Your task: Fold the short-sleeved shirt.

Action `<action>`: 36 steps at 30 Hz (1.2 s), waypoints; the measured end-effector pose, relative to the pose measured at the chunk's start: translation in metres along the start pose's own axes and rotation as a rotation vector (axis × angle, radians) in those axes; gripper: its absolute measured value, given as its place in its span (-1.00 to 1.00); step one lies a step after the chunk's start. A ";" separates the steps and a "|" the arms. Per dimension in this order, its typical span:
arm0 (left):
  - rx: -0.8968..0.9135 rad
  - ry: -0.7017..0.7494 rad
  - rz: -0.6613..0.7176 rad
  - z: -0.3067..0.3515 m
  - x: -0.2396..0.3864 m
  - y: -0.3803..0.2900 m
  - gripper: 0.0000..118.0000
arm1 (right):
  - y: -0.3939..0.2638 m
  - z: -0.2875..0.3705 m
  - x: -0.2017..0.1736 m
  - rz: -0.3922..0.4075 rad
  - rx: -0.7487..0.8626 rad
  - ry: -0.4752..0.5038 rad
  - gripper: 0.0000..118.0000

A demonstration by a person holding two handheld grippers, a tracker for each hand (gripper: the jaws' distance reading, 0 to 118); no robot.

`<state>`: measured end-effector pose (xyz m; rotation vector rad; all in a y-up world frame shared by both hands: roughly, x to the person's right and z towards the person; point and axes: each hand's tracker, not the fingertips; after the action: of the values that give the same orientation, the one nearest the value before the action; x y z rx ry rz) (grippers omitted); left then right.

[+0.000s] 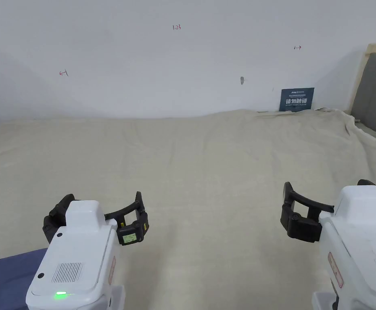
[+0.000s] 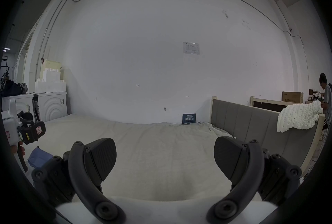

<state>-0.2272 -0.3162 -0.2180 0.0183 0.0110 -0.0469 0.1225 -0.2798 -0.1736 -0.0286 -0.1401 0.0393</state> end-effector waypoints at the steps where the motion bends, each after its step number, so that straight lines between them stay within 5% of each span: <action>1: 0.000 0.000 -0.003 0.000 0.000 0.000 1.00 | 0.000 0.000 0.000 0.001 -0.001 -0.003 0.86; 11: -0.001 -0.001 -0.007 0.001 -0.002 0.000 1.00 | 0.004 -0.005 -0.001 -0.037 -0.044 -0.007 0.86; 14: 0.001 -0.003 -0.004 0.002 -0.003 0.001 1.00 | 0.009 -0.009 -0.008 -0.049 -0.159 -0.098 0.86; 22: 0.007 0.000 0.005 0.003 -0.006 0.001 1.00 | 0.022 -0.013 -0.007 -0.262 -0.415 -0.121 0.86; 26: 0.009 -0.002 0.002 0.004 -0.005 0.002 1.00 | 0.027 -0.013 -0.012 -0.257 -0.446 -0.150 0.86; 33: 0.016 -0.005 0.005 0.005 -0.005 0.003 1.00 | 0.025 -0.013 -0.016 -0.134 -0.388 -0.172 0.86; 36: 0.016 -0.005 0.012 0.006 -0.006 0.004 1.00 | 0.025 -0.015 -0.008 -0.191 -0.404 -0.105 0.86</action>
<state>-0.2325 -0.3120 -0.2123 0.0345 0.0060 -0.0350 0.1155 -0.2551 -0.1905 -0.4164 -0.2531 -0.1795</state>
